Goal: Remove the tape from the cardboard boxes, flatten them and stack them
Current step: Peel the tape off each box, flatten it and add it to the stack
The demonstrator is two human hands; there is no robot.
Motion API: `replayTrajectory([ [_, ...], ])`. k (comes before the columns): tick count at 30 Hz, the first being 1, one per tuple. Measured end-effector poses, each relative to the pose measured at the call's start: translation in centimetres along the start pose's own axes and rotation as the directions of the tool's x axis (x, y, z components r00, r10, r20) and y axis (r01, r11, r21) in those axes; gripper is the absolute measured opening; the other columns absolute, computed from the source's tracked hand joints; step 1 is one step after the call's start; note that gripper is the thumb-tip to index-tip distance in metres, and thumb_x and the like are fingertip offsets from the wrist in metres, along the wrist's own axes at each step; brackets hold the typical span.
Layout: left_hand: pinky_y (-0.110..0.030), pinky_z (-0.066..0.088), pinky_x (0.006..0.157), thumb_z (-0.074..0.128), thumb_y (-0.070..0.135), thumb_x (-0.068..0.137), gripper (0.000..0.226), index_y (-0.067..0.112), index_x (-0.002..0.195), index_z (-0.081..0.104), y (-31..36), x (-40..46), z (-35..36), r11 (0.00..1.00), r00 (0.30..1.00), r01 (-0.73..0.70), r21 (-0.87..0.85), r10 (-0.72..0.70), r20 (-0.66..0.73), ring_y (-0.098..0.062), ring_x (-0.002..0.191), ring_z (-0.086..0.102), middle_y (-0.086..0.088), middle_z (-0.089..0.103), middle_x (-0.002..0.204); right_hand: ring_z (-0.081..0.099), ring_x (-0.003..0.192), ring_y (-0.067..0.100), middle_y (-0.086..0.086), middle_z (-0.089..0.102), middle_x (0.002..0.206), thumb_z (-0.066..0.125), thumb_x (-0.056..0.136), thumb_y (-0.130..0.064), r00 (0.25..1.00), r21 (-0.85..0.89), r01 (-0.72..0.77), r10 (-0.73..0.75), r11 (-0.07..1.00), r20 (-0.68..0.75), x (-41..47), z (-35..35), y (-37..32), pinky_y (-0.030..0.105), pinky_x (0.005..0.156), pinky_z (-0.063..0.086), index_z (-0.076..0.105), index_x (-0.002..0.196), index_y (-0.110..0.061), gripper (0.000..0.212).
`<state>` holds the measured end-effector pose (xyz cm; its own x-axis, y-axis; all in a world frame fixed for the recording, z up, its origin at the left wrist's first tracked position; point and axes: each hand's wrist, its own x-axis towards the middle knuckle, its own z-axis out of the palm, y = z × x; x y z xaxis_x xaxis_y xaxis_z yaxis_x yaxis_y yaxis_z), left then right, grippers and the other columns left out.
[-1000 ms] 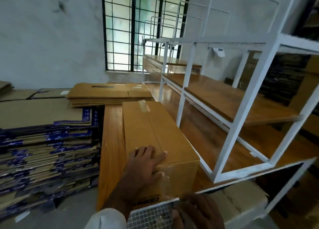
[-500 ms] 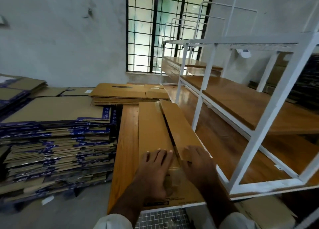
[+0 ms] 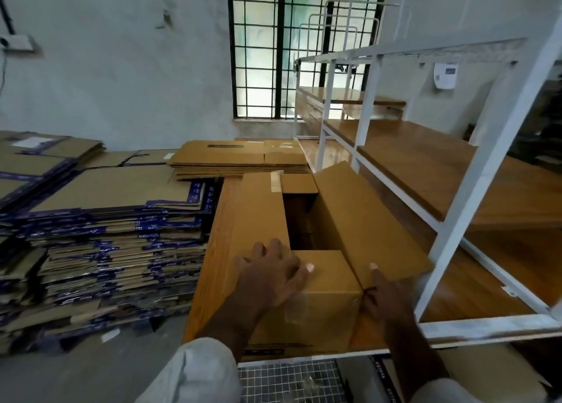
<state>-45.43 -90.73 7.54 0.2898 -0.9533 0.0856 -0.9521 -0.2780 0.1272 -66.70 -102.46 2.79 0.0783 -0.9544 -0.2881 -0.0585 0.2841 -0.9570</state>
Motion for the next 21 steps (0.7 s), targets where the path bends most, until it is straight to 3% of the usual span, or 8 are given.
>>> replayTrajectory([
  [4, -0.049, 0.042, 0.095, 0.044, 0.075, 0.091, 0.058, 0.042, 0.139, 0.041, 0.1, -0.3, -0.4, 0.999, 0.993, 0.023, -0.047, -0.028, -0.112, -0.026, 0.128, 0.034, 0.002, 0.028, 0.145, 0.062, 0.106, 0.026, 0.003, 0.063, 0.115, 0.061, 0.099, -0.048, 0.994, 0.093, 0.027, -0.037, 0.995, 0.105, -0.5, -0.2, 0.0, 0.052, 0.101, 0.050, 0.049, 0.118, -0.022, 0.034],
  [6, -0.040, 0.047, 0.088, 0.061, 0.053, 0.092, 0.049, 0.039, 0.134, 0.043, -0.4, -0.5, -1.3, 0.979, 0.966, 0.009, -0.206, -0.062, -0.251, -0.025, 0.126, 0.039, 0.002, 0.032, 0.141, 0.063, 0.104, 0.024, 0.001, 0.065, 0.113, 0.057, 0.100, -0.051, 0.988, 0.062, 0.072, -0.079, 0.995, 0.130, -0.9, 0.0, 0.2, 0.054, 0.103, 0.049, 0.054, 0.121, -0.022, 0.035],
  [10, -0.026, 0.050, 0.071, 0.064, 0.028, 0.098, 0.054, 0.038, 0.145, 0.040, -3.7, -2.7, -3.5, 0.791, 0.750, 0.063, -0.608, -0.440, -0.495, -0.010, 0.102, 0.060, 0.010, 0.056, 0.122, 0.063, 0.112, 0.028, -0.001, 0.067, 0.123, 0.055, 0.082, -0.079, 0.964, -0.160, 0.243, -0.220, 0.957, 0.149, -1.7, 0.5, 1.1, 0.059, 0.105, 0.047, 0.058, 0.130, -0.032, 0.067],
  [12, -0.030, 0.053, 0.063, 0.062, 0.035, 0.100, 0.048, 0.033, 0.144, 0.043, -5.8, -4.8, -3.0, 0.537, 0.620, 0.031, -0.843, -0.672, -0.405, -0.014, 0.094, 0.065, 0.009, 0.059, 0.111, 0.064, 0.113, 0.027, -0.006, 0.067, 0.124, 0.056, 0.069, -0.093, 0.965, -0.148, 0.236, -0.213, 0.960, 0.156, -1.3, 0.9, 1.8, 0.060, 0.103, 0.049, 0.056, 0.123, -0.048, 0.070],
  [14, -0.043, 0.058, 0.074, 0.062, 0.038, 0.100, 0.050, 0.027, 0.146, 0.045, -7.5, -6.3, -2.1, 0.042, 0.506, -0.091, -0.995, -0.858, -0.083, -0.030, 0.112, 0.065, 0.002, 0.057, 0.116, 0.065, 0.109, 0.024, -0.009, 0.067, 0.121, 0.052, 0.063, -0.098, 0.965, -0.107, 0.218, -0.198, 0.970, 0.171, -0.7, 0.9, 2.1, 0.059, 0.101, 0.050, 0.056, 0.111, -0.051, 0.068],
  [16, -0.048, 0.057, 0.087, 0.062, 0.031, 0.100, 0.054, 0.023, 0.149, 0.041, -8.6, -7.0, -0.8, -0.384, 0.433, -0.190, -0.904, -0.859, 0.274, -0.035, 0.124, 0.057, -0.008, 0.054, 0.129, 0.065, 0.108, 0.024, -0.010, 0.067, 0.119, 0.051, 0.056, -0.102, 0.965, -0.093, 0.205, -0.185, 0.974, 0.185, -0.8, 0.8, 2.0, 0.059, 0.101, 0.050, 0.056, 0.110, -0.051, 0.075],
  [18, -0.041, 0.055, 0.084, 0.060, 0.027, 0.102, 0.053, 0.018, 0.150, 0.040, -8.9, -7.7, 1.0, -0.534, 0.416, -0.179, -0.827, -0.802, 0.428, -0.033, 0.123, 0.058, -0.015, 0.053, 0.140, 0.065, 0.109, 0.023, -0.011, 0.067, 0.120, 0.050, 0.051, -0.105, 0.965, -0.076, 0.200, -0.183, 0.977, 0.186, -0.5, 0.8, 2.3, 0.059, 0.102, 0.050, 0.057, 0.115, -0.050, 0.084],
  [21, -0.034, 0.061, 0.063, 0.065, 0.032, 0.099, 0.050, 0.017, 0.143, 0.045, -9.1, -8.3, 3.8, -0.589, 0.472, -0.115, -0.800, -0.741, 0.478, -0.030, 0.101, 0.066, -0.018, 0.062, 0.125, 0.066, 0.109, 0.023, -0.013, 0.069, 0.117, 0.052, 0.053, -0.104, 0.963, -0.059, 0.189, -0.173, 0.980, 0.205, 0.8, 0.8, 3.3, 0.059, 0.100, 0.051, 0.057, 0.109, -0.060, 0.072],
])
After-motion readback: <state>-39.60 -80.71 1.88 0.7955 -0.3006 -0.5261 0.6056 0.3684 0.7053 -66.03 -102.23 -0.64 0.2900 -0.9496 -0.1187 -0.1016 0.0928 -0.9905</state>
